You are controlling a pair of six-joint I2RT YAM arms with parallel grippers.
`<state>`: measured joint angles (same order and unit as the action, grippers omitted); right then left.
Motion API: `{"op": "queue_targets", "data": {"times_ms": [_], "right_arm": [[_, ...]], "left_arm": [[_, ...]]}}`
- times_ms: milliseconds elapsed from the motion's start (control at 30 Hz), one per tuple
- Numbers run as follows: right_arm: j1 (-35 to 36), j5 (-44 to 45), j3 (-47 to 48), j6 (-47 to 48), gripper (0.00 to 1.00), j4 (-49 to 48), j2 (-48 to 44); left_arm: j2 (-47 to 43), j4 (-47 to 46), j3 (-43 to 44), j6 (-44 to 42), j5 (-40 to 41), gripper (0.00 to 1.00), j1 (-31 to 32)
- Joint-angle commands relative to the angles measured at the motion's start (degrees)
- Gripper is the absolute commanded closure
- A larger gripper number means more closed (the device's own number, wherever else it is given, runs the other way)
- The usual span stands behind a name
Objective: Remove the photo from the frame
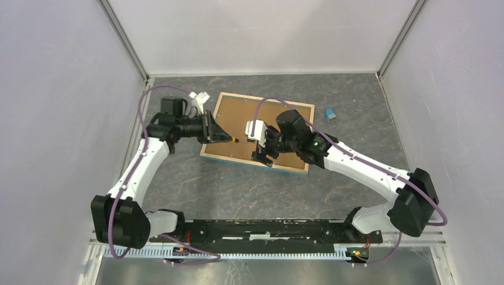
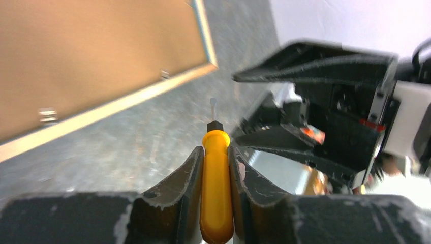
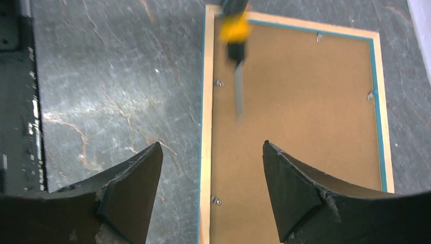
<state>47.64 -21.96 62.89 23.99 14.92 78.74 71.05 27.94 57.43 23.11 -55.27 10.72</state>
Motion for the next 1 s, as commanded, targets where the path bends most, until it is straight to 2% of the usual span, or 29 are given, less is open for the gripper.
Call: {"op": "queue_targets", "data": {"times_ms": [0,100,267,633,967], "right_arm": [[0.31,5.14,-2.02,4.02,0.23,0.05,3.32],[0.76,6.39,-1.08,4.22,0.25,0.14,7.85],[3.31,10.41,4.62,4.39,0.29,0.20,16.08],[6.67,15.79,14.98,5.27,0.36,2.21,28.98],[7.69,15.43,15.00,5.89,0.42,2.80,33.59]], "left_arm": [[-2.47,8.05,6.45,-6.08,12.40,0.98,-8.70],[-2.11,10.64,8.68,-8.34,16.36,0.98,-12.48],[-1.87,12.87,11.99,-11.98,23.17,0.98,-13.72],[-1.11,12.21,14.15,-12.91,22.06,0.98,-16.42],[-1.10,14.43,16.14,-18.66,23.36,0.98,-16.78]]}}
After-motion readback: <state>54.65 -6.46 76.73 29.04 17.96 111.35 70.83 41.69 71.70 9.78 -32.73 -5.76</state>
